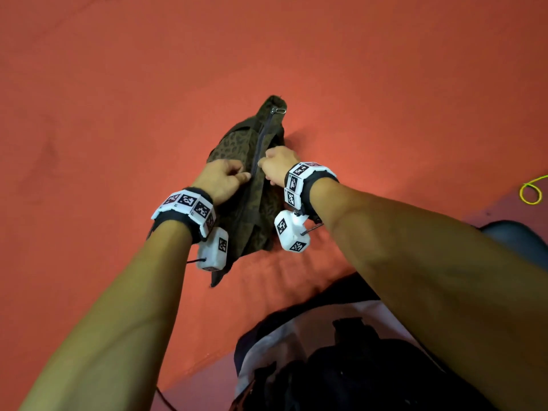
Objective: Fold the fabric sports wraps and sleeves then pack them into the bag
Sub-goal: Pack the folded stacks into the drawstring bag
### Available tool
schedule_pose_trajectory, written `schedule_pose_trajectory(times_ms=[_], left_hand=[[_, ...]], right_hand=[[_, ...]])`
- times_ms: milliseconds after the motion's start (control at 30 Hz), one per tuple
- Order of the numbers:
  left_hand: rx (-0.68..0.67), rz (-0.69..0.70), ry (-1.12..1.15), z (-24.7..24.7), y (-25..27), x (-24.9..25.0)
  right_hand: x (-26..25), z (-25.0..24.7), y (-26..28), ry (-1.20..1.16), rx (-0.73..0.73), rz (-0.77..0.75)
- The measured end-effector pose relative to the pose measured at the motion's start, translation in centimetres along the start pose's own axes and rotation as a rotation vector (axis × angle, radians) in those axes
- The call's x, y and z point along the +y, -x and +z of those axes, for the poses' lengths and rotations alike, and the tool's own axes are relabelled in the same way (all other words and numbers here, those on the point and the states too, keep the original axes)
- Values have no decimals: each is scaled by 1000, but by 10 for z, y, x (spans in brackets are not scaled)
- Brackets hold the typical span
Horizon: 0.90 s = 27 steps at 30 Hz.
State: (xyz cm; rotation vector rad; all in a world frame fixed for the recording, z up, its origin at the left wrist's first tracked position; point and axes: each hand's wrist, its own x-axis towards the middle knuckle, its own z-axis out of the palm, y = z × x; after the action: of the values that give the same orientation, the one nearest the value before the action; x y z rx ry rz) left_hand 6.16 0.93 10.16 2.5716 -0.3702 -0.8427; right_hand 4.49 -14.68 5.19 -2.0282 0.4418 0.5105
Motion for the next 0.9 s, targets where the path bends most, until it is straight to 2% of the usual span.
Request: schedule_pose_trajectory(times_ms=[167, 333, 467, 633, 900], left_hand=[[-66, 134, 3, 5, -28, 76], [-146, 263, 45, 34, -62, 153], [-238, 382, 59, 80, -84, 229], [-389, 589, -42, 144, -98, 338], [-580, 790, -169, 247, -90, 457]], right_hand=[[19, -72, 10, -65, 177, 81], [55, -156, 40, 19, 349, 129], [106, -216, 77, 14, 494, 235], [182, -282, 131, -32, 646, 455], [277, -327, 206, -226, 925, 756]])
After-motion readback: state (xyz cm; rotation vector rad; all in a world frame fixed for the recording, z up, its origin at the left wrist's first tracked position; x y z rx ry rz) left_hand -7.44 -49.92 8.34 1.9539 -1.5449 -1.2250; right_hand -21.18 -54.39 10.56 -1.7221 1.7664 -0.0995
